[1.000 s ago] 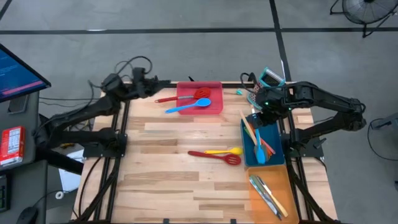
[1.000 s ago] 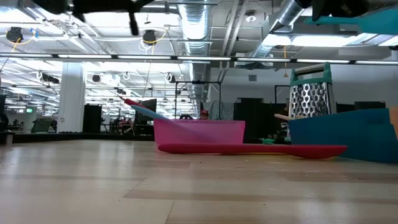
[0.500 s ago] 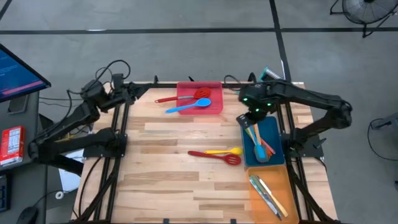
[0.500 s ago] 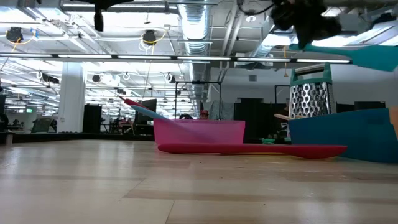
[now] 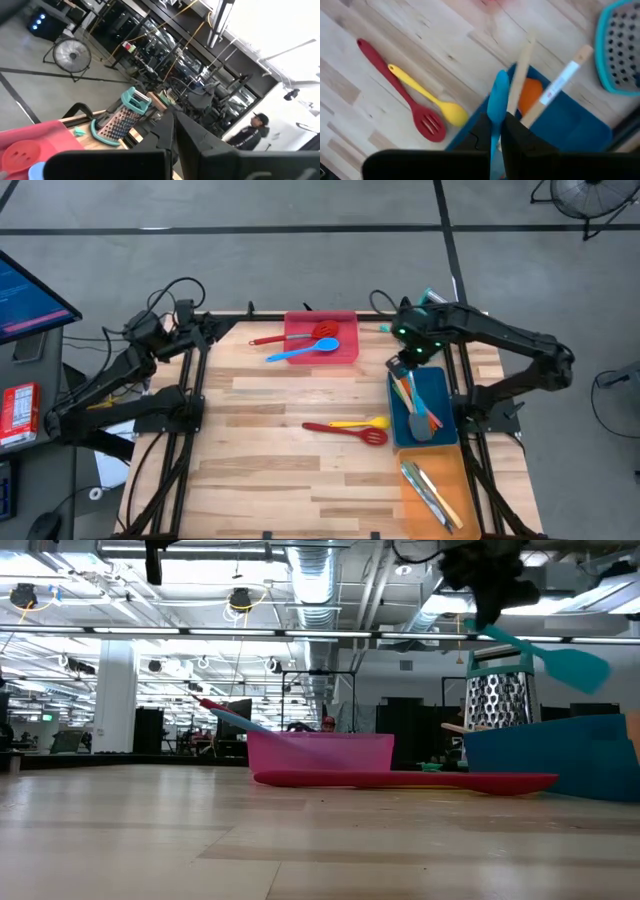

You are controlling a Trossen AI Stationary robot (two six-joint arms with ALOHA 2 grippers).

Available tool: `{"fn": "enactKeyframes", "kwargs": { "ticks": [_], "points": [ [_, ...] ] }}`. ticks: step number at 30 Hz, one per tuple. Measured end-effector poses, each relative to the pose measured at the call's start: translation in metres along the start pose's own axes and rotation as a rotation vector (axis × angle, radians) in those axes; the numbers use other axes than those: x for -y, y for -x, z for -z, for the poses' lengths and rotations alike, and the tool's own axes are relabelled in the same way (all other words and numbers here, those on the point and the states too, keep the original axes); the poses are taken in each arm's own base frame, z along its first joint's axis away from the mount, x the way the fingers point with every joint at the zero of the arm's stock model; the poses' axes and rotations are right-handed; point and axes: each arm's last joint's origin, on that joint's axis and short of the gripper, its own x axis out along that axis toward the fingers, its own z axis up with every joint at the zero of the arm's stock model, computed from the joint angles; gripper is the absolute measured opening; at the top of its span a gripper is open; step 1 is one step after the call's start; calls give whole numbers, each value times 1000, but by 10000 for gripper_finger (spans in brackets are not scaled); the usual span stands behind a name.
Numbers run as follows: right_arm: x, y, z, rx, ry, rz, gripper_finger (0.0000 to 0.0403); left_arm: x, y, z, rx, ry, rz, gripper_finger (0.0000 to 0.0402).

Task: Pick & Place Kitchen Items
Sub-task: Put the blue spatula into the blue bin

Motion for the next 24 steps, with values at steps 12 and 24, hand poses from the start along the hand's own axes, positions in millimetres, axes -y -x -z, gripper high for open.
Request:
{"fn": "enactKeyframes", "kwargs": {
  "ticks": [12,24],
  "points": [
    [39,-45,52,-16,-80,42,12,0,0,0,-5,-12,5,2],
    [51,-86,71,-104,-72,81,12,0,-1,0,6,-11,-9,2]
  ]
}}
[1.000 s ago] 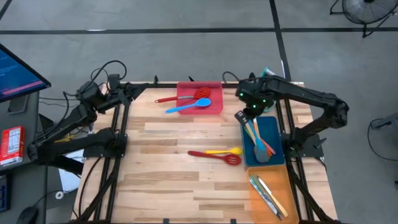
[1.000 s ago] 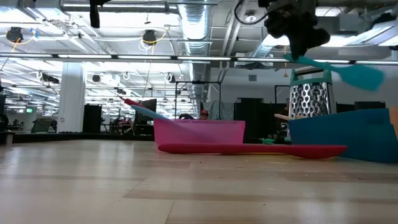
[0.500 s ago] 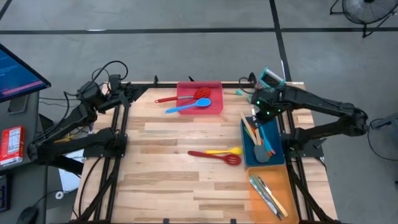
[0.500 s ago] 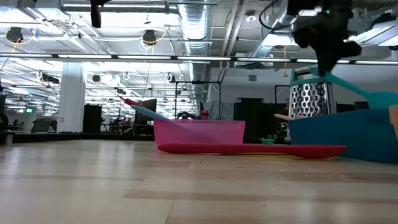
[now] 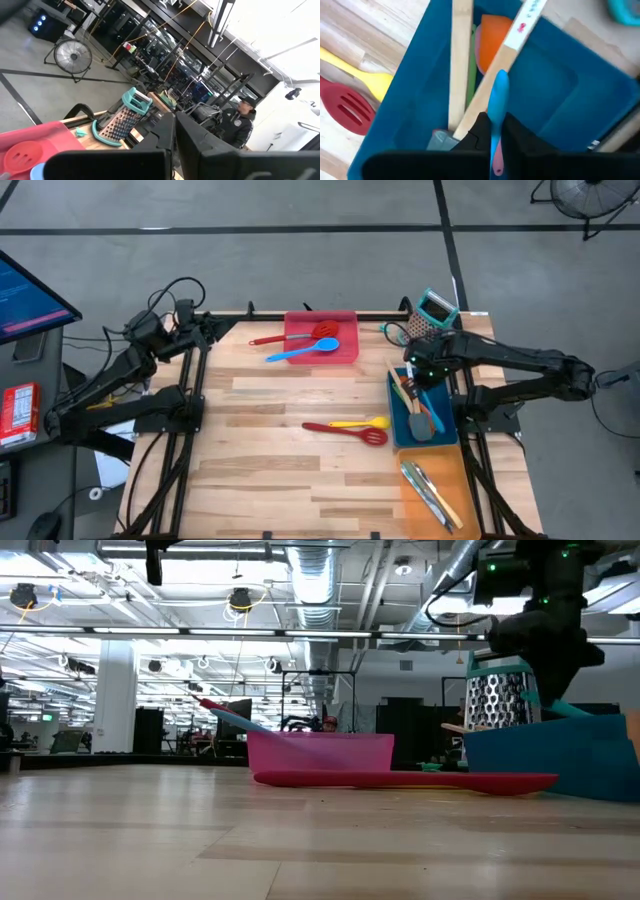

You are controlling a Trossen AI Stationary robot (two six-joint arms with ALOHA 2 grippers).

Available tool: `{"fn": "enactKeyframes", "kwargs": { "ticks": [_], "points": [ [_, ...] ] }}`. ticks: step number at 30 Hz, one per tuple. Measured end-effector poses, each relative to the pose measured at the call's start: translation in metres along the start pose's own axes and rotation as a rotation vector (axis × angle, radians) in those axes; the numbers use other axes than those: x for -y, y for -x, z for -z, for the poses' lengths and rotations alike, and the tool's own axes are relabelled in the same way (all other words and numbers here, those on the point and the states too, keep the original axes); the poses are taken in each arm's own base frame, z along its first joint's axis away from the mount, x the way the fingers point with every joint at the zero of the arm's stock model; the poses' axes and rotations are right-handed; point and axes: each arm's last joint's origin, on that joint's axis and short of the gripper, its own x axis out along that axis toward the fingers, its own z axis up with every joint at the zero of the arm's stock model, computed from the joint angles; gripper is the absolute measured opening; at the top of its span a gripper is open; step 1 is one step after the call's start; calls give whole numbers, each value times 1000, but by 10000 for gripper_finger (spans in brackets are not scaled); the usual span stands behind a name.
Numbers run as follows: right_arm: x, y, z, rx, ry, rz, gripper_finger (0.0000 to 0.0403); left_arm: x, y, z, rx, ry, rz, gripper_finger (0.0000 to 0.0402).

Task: Pick & Place Kitchen Items
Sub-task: Put the blue spatula into the blue bin, then put the red serving spoon into the red bin

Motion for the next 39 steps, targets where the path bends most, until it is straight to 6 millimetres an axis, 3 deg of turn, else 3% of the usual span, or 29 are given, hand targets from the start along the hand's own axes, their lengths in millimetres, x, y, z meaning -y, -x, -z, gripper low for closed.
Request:
{"fn": "enactKeyframes", "kwargs": {
  "ticks": [4,10,21,28,35,39],
  "points": [
    [-1,-5,-1,14,-15,-18,24,0,0,0,0,0,0,2],
    [-2,-5,-2,32,-18,-30,79,1,0,1,-26,-50,29,17],
    [-6,-4,-4,33,-11,-103,204,17,-11,24,-225,-173,235,156],
    [-19,23,-7,77,30,-340,231,24,-35,60,-439,-191,317,214],
    [-33,74,-1,221,129,-487,218,26,-61,114,-654,-391,395,213],
    [-41,93,8,290,174,-559,210,25,-71,148,-771,-521,452,207]
  ]
}}
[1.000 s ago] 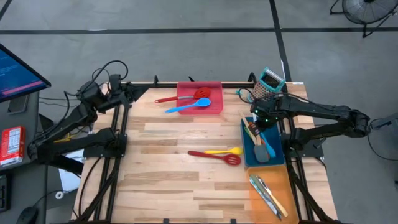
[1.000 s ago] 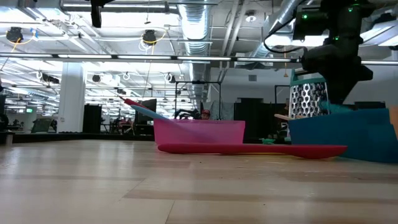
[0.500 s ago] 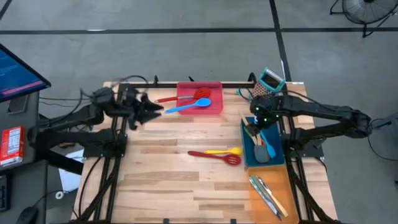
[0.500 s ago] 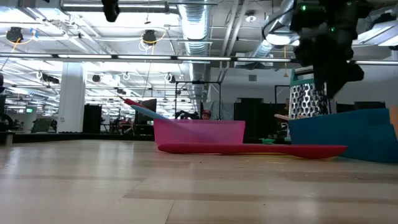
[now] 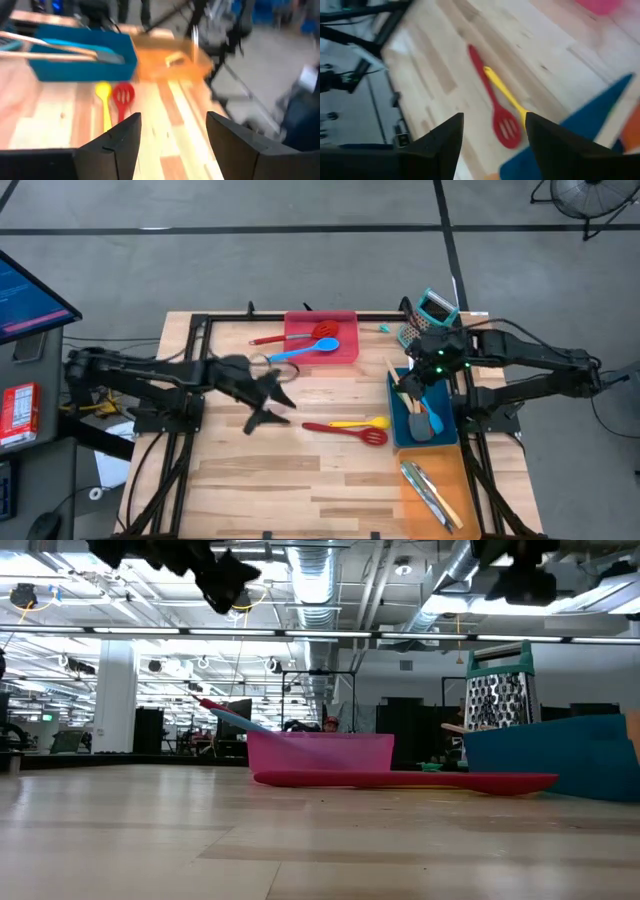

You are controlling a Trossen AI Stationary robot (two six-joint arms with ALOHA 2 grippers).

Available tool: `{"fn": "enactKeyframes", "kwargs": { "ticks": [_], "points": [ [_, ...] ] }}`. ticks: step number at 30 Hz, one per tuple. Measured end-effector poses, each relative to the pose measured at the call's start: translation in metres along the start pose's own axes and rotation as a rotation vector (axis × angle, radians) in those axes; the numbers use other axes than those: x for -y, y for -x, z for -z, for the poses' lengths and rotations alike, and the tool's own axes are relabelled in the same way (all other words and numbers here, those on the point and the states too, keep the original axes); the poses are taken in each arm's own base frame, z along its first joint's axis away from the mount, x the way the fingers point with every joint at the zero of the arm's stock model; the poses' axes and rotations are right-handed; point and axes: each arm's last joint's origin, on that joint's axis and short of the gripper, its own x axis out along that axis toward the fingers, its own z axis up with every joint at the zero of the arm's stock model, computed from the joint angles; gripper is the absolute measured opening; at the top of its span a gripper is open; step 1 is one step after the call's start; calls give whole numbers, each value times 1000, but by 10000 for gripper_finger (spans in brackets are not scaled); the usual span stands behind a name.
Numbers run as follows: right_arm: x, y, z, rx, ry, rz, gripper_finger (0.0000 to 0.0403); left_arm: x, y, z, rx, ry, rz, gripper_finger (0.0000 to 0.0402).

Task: Pick & Place Kitchen Items
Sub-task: Put the red serving spoon into the red bin

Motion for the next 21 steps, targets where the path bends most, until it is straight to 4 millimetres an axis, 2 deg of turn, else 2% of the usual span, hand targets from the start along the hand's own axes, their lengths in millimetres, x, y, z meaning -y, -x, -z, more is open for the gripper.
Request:
{"fn": "enactKeyframes", "kwargs": {
  "ticks": [6,10,16,21],
  "points": [
    [-15,5,9,16,26,-66,201,0,-41,29,-178,-151,38,210],
    [-21,3,14,32,58,-34,201,-5,-67,50,-265,-171,1,227],
    [-26,0,18,34,105,-27,212,-18,-99,69,-244,-179,-41,250],
    [-27,0,19,32,122,-34,218,-27,-116,83,-233,-189,-106,246]
  ]
}}
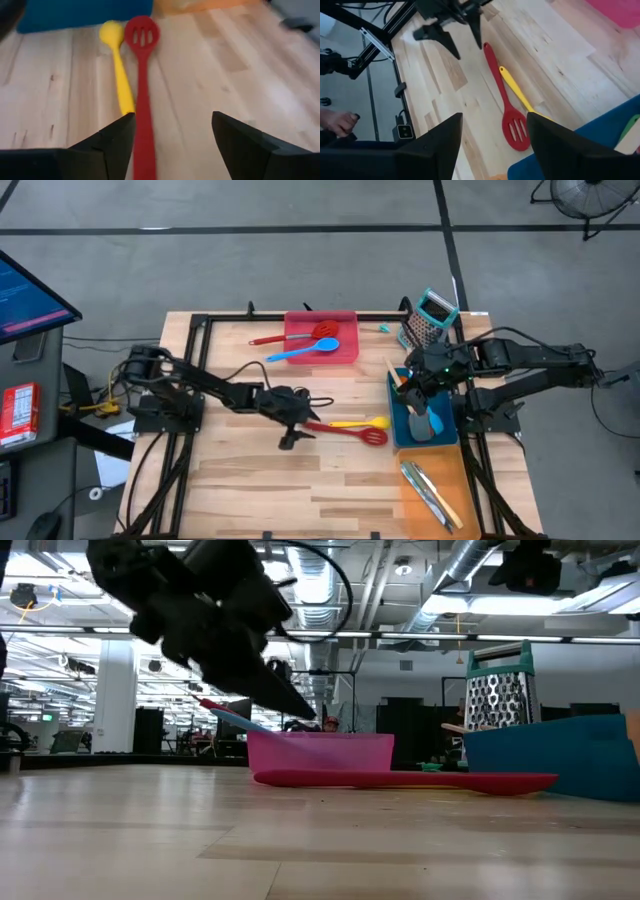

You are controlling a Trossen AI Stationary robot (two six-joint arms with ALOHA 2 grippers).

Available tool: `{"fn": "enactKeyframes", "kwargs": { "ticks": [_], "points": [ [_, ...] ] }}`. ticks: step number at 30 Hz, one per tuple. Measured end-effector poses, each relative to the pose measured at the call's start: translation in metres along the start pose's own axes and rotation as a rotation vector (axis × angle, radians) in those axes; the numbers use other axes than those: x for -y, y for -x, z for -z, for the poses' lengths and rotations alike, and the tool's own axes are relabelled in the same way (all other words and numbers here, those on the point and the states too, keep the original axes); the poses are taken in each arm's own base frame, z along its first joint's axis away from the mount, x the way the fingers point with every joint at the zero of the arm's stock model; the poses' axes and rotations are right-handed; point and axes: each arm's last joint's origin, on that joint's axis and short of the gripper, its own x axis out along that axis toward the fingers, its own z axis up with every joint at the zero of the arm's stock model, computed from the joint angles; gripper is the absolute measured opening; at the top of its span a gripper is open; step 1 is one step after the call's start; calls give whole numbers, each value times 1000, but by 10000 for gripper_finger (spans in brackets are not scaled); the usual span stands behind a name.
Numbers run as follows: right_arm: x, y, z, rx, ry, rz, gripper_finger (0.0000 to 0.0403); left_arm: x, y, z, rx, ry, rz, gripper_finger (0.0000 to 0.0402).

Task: Pick & Place Kitchen Items
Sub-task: Put the red serving spoon into the red bin

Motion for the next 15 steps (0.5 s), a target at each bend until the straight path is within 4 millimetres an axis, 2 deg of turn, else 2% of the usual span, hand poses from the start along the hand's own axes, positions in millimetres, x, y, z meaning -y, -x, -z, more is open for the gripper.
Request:
{"fn": "enactKeyframes", "kwargs": {
  "ticks": [7,15],
  "points": [
    [0,0,0,0,27,-2,217,-3,-24,17,4,0,-36,235],
    [0,0,0,0,28,-2,217,-5,-46,46,-97,79,-76,231]
  ]
}}
